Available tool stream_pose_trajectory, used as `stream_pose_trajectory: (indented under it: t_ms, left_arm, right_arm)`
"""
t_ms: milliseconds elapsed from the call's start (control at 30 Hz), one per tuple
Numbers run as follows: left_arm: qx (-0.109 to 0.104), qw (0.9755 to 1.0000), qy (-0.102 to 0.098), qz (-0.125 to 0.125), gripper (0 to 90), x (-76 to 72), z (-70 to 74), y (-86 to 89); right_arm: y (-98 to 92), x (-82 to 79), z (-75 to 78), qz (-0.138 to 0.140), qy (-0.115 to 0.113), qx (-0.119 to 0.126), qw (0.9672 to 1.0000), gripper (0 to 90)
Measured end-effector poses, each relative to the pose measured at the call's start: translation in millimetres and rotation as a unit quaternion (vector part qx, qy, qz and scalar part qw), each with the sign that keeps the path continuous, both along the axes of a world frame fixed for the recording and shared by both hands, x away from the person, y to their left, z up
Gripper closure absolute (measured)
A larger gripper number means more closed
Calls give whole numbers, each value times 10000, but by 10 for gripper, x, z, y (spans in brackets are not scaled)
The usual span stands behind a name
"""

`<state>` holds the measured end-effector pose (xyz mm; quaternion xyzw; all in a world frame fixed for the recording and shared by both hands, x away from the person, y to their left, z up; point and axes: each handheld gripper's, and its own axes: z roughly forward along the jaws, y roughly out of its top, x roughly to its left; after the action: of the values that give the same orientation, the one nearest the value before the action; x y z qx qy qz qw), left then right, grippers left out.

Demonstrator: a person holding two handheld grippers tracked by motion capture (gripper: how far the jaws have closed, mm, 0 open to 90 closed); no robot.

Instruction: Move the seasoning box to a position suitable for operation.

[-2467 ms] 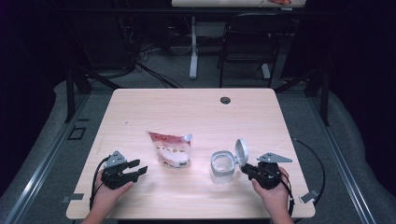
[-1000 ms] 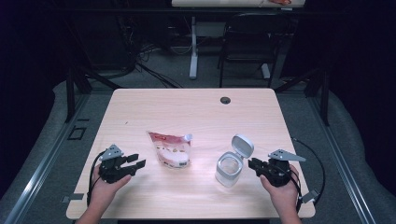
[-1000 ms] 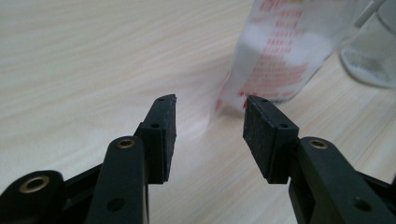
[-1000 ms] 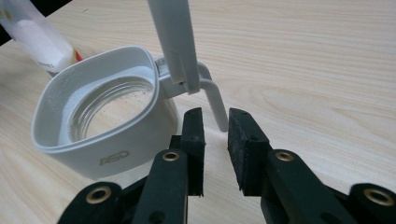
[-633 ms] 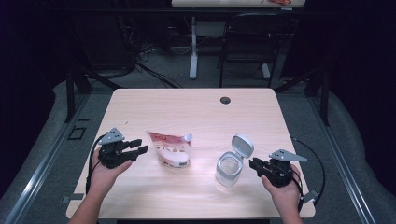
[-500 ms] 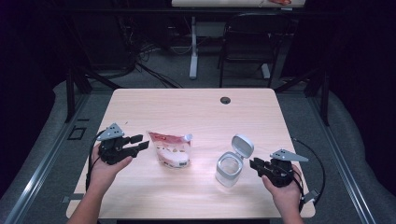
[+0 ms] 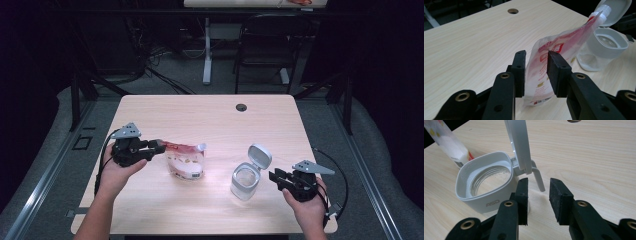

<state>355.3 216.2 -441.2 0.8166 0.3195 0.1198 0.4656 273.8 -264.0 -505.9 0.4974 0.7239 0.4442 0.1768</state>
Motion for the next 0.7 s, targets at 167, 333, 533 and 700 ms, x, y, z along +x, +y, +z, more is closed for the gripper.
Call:
stream_pose_trajectory:
  t_ms: [167,333,533,700]
  left_arm:
    - [-41,10000,-32,-84,703,11,-18,26]
    - [37,9999,-96,-112,736,-1,-15,28]
    - [95,9998,-139,-99,750,-13,-13,20]
    - [134,9997,-150,-110,765,-27,-9,16]
  right_arm:
    - [-4,-63,83,28,-71,-5,10000,679]
    - [36,-134,224,138,-108,-52,9998,673]
    - [196,-236,434,340,-419,-168,9984,628]
    - [409,-272,622,758,-553,-142,9955,666]
